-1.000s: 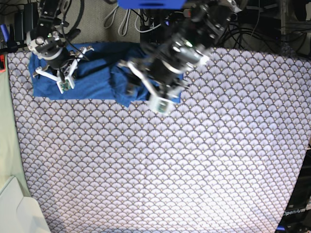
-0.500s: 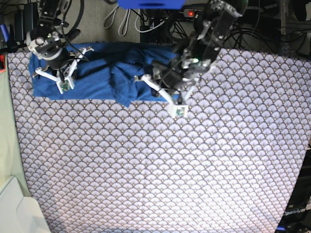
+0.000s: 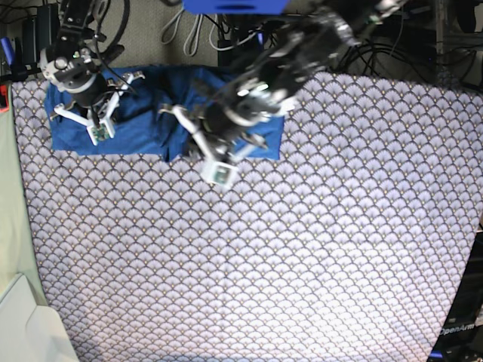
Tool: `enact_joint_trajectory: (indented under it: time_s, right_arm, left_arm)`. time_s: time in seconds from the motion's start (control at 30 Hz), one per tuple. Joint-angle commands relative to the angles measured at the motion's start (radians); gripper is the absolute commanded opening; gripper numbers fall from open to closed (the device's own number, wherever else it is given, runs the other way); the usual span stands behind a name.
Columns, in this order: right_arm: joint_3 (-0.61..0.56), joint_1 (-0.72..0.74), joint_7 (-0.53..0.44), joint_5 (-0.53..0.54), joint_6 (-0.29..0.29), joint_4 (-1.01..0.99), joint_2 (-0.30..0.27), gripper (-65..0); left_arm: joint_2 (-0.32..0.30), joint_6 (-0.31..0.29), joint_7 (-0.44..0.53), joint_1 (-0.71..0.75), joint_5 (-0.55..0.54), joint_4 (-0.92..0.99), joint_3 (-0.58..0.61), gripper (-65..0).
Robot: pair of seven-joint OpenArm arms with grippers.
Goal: Fold the T-shirt properly
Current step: 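Fold the strip end with the left gripper over toward the right gripper, then open the left gripper and withdraw it from the folded shirt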
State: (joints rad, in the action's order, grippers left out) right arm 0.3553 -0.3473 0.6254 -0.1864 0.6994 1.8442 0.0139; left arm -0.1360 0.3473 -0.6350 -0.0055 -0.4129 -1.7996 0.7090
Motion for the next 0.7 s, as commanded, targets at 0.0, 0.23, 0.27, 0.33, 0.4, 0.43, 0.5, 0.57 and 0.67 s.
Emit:
enact_joint_trajectory:
  time_s: [0.0, 0.23, 0.27, 0.33, 0.4, 0.43, 0.5, 0.57, 0.67]
  right_arm:
    - [0.001, 0.003, -0.020, 0.011, -0.001, 0.019, -0.005, -64.0]
    - [0.001, 0.003, -0.020, 0.011, -0.001, 0.019, -0.005, -64.0]
    - [0.001, 0.003, -0.020, 0.011, -0.001, 0.022, -0.005, -64.0]
    - [0.003, 0.003, -0.020, 0.011, -0.001, 0.048, -0.005, -63.8]
    - [0.003, 0.003, -0.020, 0.011, -0.001, 0.091, -0.002, -63.8]
    - [0.003, 0.003, -0.020, 0.011, -0.001, 0.122, -0.001, -63.8]
    - [-0.002, 0.003, -0.020, 0.014, -0.001, 0.160, 0.018, -63.8]
    - [-0.003, 0.012, -0.020, 0.014, -0.001, 0.168, 0.053, -63.7]
    - [-0.031, 0.024, -0.022, 0.015, -0.001, 0.165, 0.085, -64.0]
  left_arm:
    - [-0.006, 0.005, 0.042, 0.006, -0.001, -0.030, 0.001, -64.7]
    - [-0.096, 0.009, 0.019, 0.014, -0.001, -0.055, -0.012, -64.7]
    - [-0.112, 0.011, -0.003, 0.014, -0.001, -0.058, -0.021, -64.7]
    - [-0.149, 0.011, -0.062, 0.032, -0.002, -0.073, -0.081, -64.7]
    - [-0.178, 0.011, -0.108, 0.083, -0.002, -0.090, -0.187, -64.7]
    - [-0.192, 0.006, -0.119, 0.121, -0.002, -0.108, -0.268, -64.7]
    - [-0.205, 0.003, -0.121, 0.200, -0.002, -0.148, -0.426, -64.7]
    - [-0.208, 0.002, -0.124, 0.264, -0.002, -0.179, -0.572, -64.7]
    - [-0.208, -0.020, -0.131, 0.312, -0.005, -0.193, -0.717, -64.7]
